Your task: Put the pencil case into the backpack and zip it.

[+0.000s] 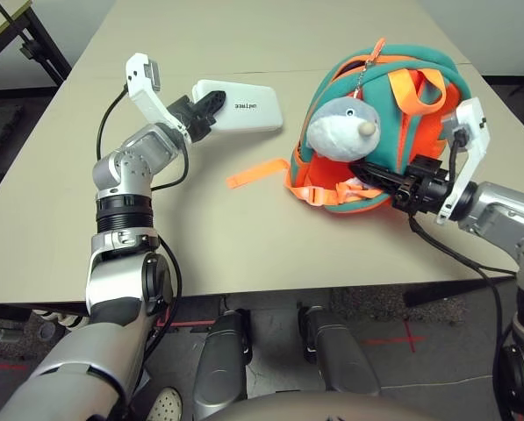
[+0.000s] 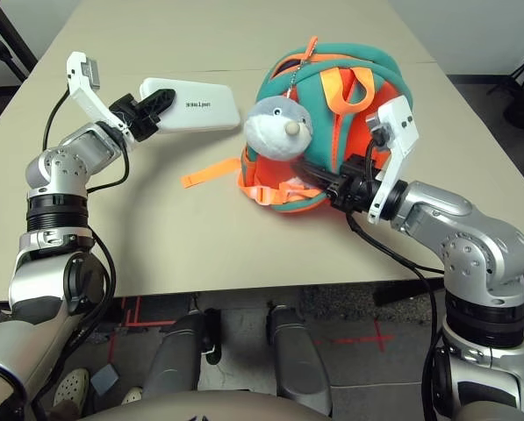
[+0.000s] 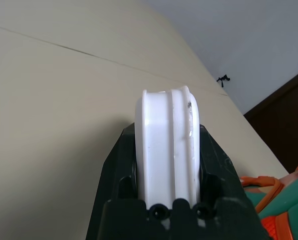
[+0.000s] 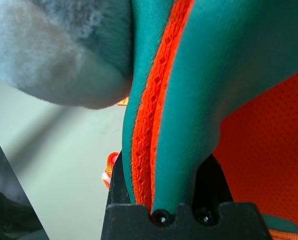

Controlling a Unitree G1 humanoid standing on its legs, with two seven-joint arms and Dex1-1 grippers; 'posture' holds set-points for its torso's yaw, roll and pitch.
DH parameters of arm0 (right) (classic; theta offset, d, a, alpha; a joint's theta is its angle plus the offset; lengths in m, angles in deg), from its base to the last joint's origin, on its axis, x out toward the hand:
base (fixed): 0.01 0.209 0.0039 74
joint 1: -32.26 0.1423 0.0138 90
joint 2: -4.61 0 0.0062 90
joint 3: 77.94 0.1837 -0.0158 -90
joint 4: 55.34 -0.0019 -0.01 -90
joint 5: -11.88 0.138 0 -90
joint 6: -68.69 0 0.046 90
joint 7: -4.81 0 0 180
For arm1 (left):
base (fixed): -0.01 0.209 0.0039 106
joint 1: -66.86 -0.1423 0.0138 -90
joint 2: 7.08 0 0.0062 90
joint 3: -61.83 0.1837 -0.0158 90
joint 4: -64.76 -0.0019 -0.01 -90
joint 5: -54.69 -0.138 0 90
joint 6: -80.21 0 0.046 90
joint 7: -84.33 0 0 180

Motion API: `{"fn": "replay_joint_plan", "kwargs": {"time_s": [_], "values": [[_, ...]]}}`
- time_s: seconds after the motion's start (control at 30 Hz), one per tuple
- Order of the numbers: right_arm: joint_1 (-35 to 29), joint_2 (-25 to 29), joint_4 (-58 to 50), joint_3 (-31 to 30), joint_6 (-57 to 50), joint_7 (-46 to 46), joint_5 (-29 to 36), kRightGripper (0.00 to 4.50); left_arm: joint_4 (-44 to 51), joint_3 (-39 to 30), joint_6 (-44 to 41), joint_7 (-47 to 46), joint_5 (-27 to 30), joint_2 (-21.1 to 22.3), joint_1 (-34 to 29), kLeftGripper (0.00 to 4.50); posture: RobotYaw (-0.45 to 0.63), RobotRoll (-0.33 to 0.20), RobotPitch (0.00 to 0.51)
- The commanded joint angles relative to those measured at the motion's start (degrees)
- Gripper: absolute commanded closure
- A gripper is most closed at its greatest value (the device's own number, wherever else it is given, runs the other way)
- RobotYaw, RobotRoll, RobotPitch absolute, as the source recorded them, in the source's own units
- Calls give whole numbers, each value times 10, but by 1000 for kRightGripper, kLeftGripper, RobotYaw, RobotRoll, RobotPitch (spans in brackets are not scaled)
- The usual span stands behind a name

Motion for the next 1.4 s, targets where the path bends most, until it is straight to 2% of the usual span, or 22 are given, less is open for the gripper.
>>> {"fn": "replay_joint_plan", "kwargs": {"time_s": [0.03,0.2,0.47,0.7,0.97,1.4], "values": [[-16,9,5,-31,32,-11,-30,3882,0,3,10,10,-3,-1,12,3225,-181,0,155],[9,-16,56,-55,88,41,-104,3883,19,6,7,27,3,10,26,3225,-173,0,146],[34,-49,96,-77,112,75,-152,3884,52,6,-11,84,23,49,82,3225,-166,0,149],[45,-61,106,-85,112,84,-169,3884,74,2,-40,144,54,88,117,3225,-159,0,153],[49,-61,112,-94,110,83,-177,3884,106,6,-100,212,98,121,122,3225,-158,0,157],[50,-63,119,-102,112,77,-187,3884,132,36,-138,254,105,115,94,3226,-159,0,163]]}}
